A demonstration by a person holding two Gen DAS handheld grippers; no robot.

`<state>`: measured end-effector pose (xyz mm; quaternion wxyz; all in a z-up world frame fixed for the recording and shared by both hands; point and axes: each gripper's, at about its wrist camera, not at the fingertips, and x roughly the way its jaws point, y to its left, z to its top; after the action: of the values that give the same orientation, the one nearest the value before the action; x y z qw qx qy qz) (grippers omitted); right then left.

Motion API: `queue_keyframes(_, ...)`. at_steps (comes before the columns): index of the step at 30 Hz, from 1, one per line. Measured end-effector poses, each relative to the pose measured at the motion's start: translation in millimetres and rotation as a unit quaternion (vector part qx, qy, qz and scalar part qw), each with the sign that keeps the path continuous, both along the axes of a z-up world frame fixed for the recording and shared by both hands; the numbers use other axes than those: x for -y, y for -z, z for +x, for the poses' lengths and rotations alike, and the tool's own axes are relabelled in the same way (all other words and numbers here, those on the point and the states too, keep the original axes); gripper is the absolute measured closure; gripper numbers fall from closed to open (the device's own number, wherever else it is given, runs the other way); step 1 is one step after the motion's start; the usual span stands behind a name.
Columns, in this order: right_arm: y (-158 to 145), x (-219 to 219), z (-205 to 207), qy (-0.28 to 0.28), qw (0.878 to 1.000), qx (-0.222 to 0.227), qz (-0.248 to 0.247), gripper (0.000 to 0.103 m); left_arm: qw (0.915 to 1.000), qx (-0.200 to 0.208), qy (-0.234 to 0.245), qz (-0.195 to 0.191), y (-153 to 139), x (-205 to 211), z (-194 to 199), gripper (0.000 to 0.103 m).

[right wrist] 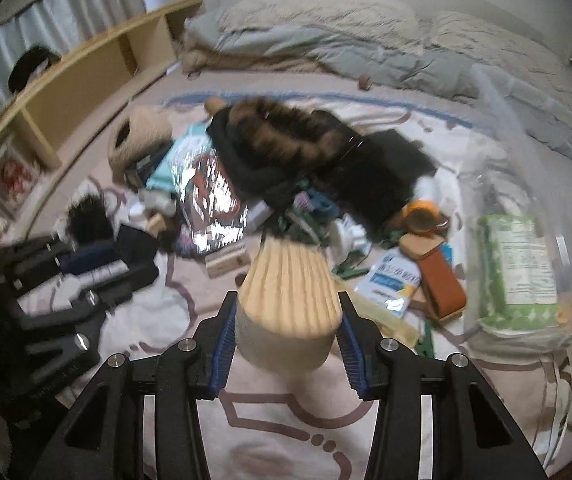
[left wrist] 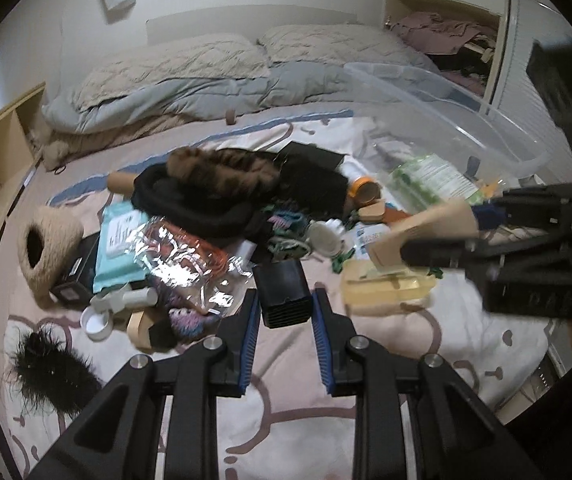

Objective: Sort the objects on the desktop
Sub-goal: 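Lift the black cube with the left gripper while the right gripper lifts the wooden board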

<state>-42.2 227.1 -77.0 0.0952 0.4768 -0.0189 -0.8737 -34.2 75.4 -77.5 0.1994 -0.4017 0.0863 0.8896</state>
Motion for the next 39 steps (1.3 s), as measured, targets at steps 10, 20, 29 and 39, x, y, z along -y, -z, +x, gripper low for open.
queue_keyframes(10, -2, -20, -8, 0.040, 0.999, 0.008, -0.007, 0.059, 0.9995, -0.009, 0.029, 0.010, -18, -27, -7, 0.077)
queue_keyframes(20, 78, 1, -13, -0.022, 0.985, 0.170, -0.032, 0.059, 0.9997, 0.013, 0.018, 0.011, -11, -15, -14, 0.077)
queue_keyframes(29, 128, 33, -17, -0.065, 0.972, 0.226, -0.017, 0.054, 0.9996, 0.026, -0.003, 0.014, -5, 3, -21, 0.077)
queue_keyframes(39, 153, 31, -4, -0.059, 0.974, 0.219, 0.012, 0.020, 0.9993, 0.036, 0.006, 0.009, 0, 1, -21, 0.077)
